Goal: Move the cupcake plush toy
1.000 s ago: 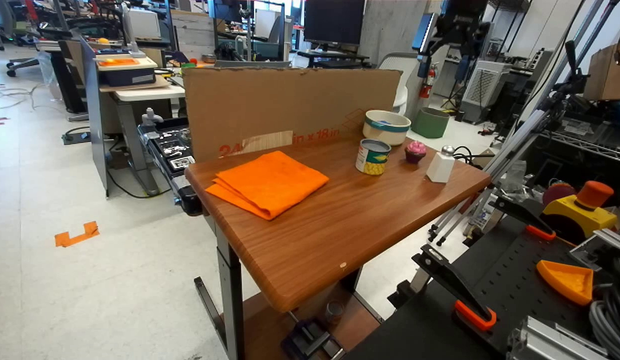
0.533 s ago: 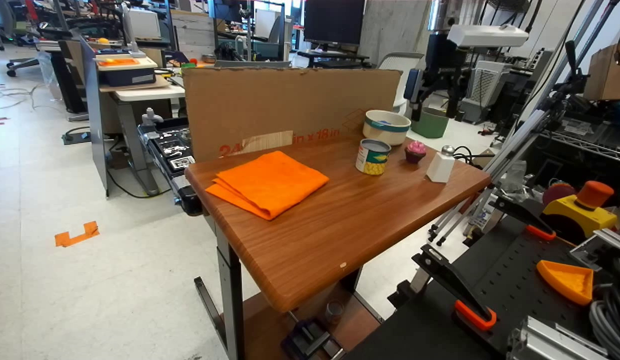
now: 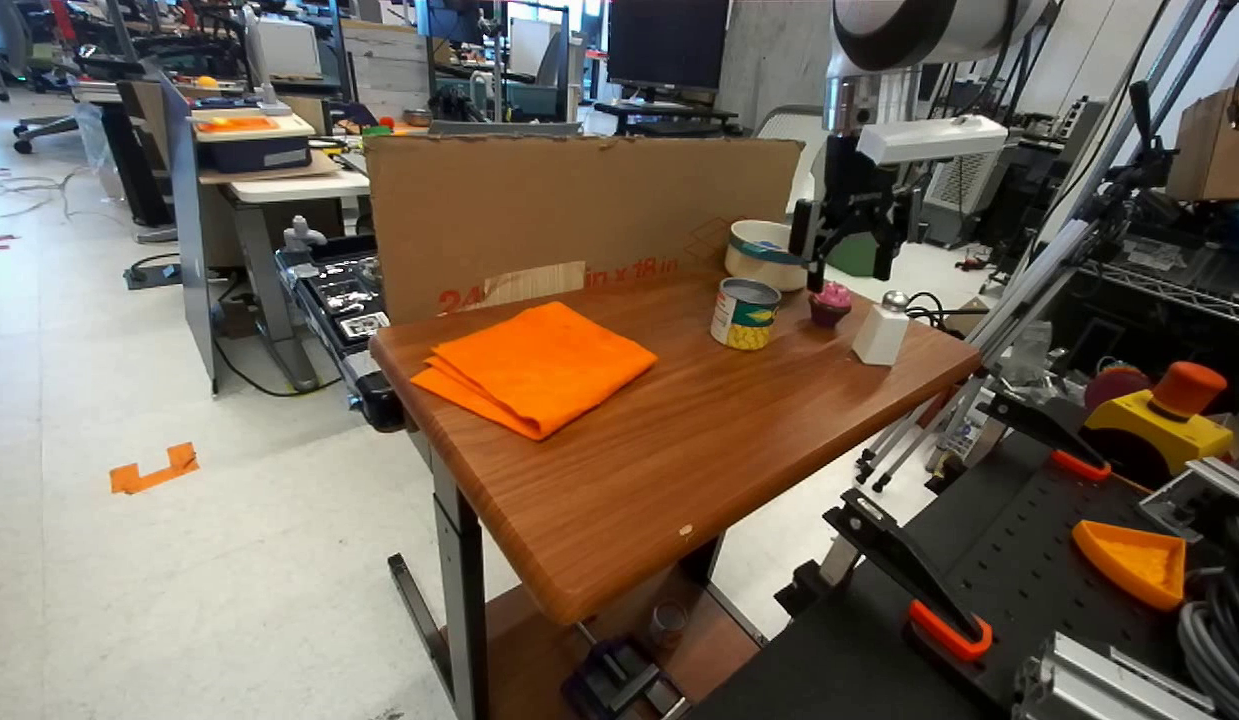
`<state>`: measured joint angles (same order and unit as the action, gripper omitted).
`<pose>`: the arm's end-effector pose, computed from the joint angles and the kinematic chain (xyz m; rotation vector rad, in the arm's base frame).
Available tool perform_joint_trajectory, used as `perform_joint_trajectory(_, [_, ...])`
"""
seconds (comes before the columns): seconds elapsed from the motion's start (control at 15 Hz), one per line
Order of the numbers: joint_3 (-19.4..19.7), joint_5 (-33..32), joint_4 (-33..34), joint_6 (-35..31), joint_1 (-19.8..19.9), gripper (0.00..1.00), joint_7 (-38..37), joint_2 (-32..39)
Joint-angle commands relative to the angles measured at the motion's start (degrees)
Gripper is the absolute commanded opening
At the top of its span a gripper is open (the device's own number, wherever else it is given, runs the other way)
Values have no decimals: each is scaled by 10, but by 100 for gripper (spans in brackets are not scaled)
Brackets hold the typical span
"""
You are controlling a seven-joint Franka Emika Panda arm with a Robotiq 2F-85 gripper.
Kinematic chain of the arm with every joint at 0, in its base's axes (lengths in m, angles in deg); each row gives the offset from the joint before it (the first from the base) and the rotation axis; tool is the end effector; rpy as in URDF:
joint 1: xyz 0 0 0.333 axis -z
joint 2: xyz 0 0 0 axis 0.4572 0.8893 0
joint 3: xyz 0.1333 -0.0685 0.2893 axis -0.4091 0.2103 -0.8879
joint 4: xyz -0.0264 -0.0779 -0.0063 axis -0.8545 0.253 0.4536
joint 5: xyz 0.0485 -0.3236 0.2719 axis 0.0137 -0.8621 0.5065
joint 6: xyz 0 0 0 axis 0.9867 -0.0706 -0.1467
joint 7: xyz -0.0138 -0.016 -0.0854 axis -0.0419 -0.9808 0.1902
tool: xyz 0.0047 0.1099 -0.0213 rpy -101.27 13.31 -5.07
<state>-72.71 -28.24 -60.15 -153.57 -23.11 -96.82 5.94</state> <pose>0.6146 -0.1310 0.1488 2.9457 -0.4661 -0.2592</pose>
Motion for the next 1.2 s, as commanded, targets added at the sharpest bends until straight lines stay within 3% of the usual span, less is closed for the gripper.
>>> perform_joint_trajectory(0.0, [16, -23, 24, -8, -25, 100, -21, 33])
perform_joint_trajectory(0.13, [22, -30, 35, -6, -31, 100, -29, 47])
perform_joint_trajectory(0.2, [26, -32, 42, -2, -33, 81, -34, 54])
perform_joint_trajectory(0.67, [46, -59, 49, -7, -54, 28, -54, 78])
perform_joint_trajectory(1.13, [44, -74, 0, -11, -55, 28, -33, 20])
